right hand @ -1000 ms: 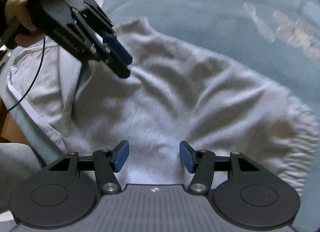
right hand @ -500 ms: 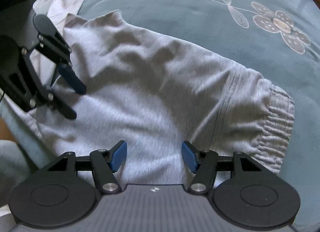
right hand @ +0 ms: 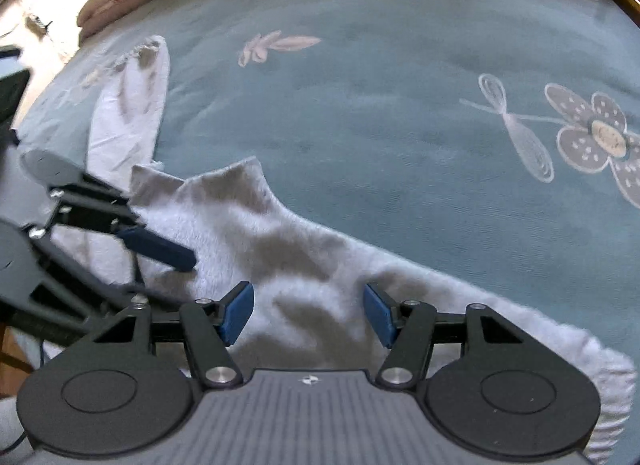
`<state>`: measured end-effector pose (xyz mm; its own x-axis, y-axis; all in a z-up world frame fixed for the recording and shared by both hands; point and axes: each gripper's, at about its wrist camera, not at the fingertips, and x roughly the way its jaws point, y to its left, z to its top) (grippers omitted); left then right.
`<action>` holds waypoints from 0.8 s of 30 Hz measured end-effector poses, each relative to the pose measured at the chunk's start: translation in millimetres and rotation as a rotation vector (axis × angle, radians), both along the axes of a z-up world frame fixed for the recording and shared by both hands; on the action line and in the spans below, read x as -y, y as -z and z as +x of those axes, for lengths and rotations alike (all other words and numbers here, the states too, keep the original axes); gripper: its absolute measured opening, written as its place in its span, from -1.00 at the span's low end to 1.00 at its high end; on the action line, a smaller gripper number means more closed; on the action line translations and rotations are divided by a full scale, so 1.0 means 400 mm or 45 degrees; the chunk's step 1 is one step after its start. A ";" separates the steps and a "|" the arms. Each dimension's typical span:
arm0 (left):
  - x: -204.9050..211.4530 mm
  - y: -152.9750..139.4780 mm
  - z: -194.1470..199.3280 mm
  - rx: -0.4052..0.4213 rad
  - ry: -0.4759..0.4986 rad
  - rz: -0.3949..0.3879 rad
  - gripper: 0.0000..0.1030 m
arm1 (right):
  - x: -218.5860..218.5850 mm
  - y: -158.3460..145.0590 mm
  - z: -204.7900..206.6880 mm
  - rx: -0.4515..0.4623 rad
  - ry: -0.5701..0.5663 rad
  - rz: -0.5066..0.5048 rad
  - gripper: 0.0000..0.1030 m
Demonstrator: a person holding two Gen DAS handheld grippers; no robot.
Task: Fold clothes
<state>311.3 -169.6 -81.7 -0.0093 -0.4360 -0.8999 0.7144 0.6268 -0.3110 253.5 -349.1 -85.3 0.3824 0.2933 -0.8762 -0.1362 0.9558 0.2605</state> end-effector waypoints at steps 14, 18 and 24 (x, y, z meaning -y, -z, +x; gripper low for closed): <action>-0.189 -0.045 -0.079 0.103 0.132 -0.346 -0.05 | -0.207 0.001 -0.048 0.134 0.222 -0.346 0.27; -0.199 -0.002 -0.099 0.085 0.033 -0.365 -0.03 | -0.222 0.026 -0.077 0.201 0.253 -0.345 0.27; -0.196 0.027 -0.128 0.153 -0.073 -0.328 -0.04 | -0.184 0.046 -0.090 0.222 0.256 -0.337 0.32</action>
<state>260.1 -91.3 -92.4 0.1223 -0.6470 -0.7526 0.7213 0.5789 -0.3804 217.7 -275.3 -103.8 0.5594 -0.0311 -0.8283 0.0406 0.9991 -0.0101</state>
